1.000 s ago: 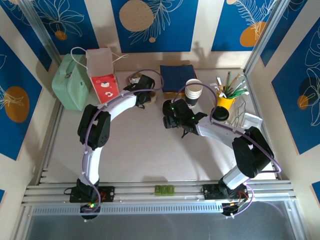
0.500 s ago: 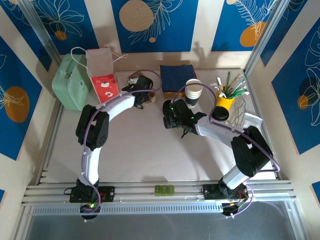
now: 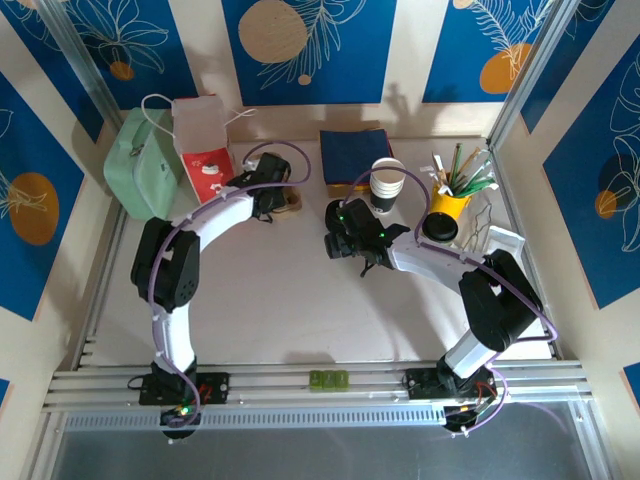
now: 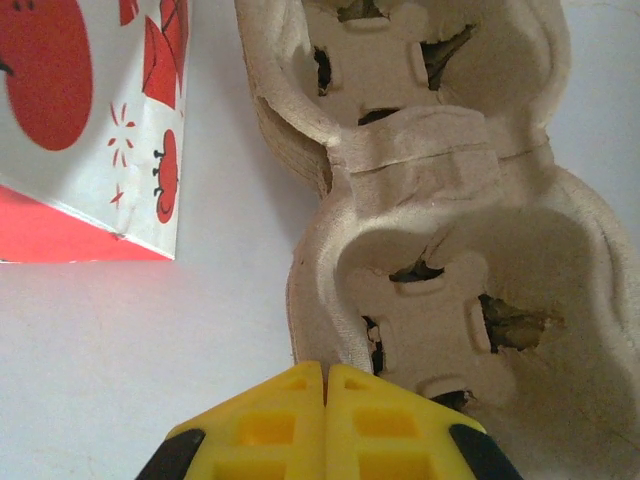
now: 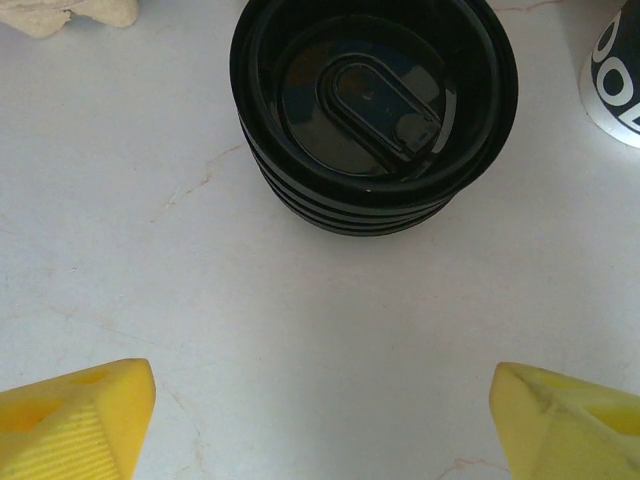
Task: Pack the takeout coffee
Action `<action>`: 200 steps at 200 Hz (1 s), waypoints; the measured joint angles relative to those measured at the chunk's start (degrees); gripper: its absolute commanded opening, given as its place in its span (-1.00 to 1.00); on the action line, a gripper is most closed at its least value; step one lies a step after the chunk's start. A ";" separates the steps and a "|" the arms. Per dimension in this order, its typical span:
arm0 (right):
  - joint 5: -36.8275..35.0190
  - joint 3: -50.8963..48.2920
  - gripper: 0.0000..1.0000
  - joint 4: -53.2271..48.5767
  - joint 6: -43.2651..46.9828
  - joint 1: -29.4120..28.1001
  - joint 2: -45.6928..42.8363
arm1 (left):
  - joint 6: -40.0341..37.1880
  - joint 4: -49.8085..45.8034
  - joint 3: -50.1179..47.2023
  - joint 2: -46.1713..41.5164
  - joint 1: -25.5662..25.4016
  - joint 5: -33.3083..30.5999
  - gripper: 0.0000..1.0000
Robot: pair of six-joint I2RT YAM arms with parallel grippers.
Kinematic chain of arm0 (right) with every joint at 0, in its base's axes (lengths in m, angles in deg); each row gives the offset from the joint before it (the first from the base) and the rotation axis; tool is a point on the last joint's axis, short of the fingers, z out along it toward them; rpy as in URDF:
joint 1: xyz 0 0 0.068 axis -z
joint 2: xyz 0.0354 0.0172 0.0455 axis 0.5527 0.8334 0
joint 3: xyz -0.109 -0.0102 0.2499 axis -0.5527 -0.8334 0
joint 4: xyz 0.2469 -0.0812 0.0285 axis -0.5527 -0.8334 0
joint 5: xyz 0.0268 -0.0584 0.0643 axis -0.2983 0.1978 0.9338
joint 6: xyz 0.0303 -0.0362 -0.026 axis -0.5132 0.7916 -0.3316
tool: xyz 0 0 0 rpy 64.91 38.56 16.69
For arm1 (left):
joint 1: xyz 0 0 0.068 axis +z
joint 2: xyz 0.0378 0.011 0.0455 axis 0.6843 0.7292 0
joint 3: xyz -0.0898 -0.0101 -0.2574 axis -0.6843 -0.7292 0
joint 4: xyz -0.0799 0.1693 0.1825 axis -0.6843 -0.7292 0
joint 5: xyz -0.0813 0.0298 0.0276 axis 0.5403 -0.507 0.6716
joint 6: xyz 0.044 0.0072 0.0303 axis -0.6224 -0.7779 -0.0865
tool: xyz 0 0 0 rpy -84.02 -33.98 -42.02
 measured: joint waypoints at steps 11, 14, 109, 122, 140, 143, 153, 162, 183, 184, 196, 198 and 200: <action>0.00 0.09 0.76 -0.02 0.00 0.00 0.00 | -0.11 -0.02 -0.44 -0.52 0.11 0.44 -1.00; 0.00 0.11 0.76 -0.02 0.00 0.00 0.00 | -0.15 0.00 -0.52 -0.66 0.17 0.63 -1.00; 0.00 0.15 0.76 -0.02 0.00 -0.07 0.02 | -1.68 -0.15 -2.12 -5.90 0.96 5.79 -0.75; 0.00 0.15 0.75 -0.02 0.00 -0.07 0.02 | -1.51 -0.26 -2.12 -6.47 0.98 6.10 -0.42; 0.00 0.15 0.75 -0.02 0.00 -0.09 0.02 | -1.33 -0.70 -2.12 -6.62 0.98 6.27 -0.18; 0.00 0.15 0.75 -0.02 0.00 -0.11 0.02 | -1.46 -0.79 -2.14 -6.62 0.98 6.25 -0.13; 0.00 0.15 0.75 -0.02 0.00 -0.11 0.02 | -1.29 -1.11 -2.34 -6.62 0.98 6.21 -0.03; 0.00 0.15 0.75 -0.04 0.00 -0.11 0.02 | -0.85 -1.40 -2.49 -6.62 1.01 6.16 0.02; 0.00 0.15 0.75 -0.02 0.00 -0.11 0.02 | -0.26 -2.29 -2.82 -6.51 1.03 6.14 0.08; 0.00 0.15 0.75 -0.02 0.00 -0.11 0.02 | -0.20 -2.32 -2.82 -6.51 1.03 6.14 0.08; 0.00 0.15 0.75 -0.02 0.00 -0.11 0.02 | 0.04 -2.51 -2.84 -6.32 1.03 6.14 0.08; 0.00 0.15 0.75 -0.02 0.00 -0.11 0.02 | 0.07 -2.51 -2.84 -6.23 1.03 6.14 0.08; 0.00 0.15 0.75 -0.02 0.00 -0.11 0.02 | 0.07 -2.51 -2.86 -6.16 1.03 6.14 0.08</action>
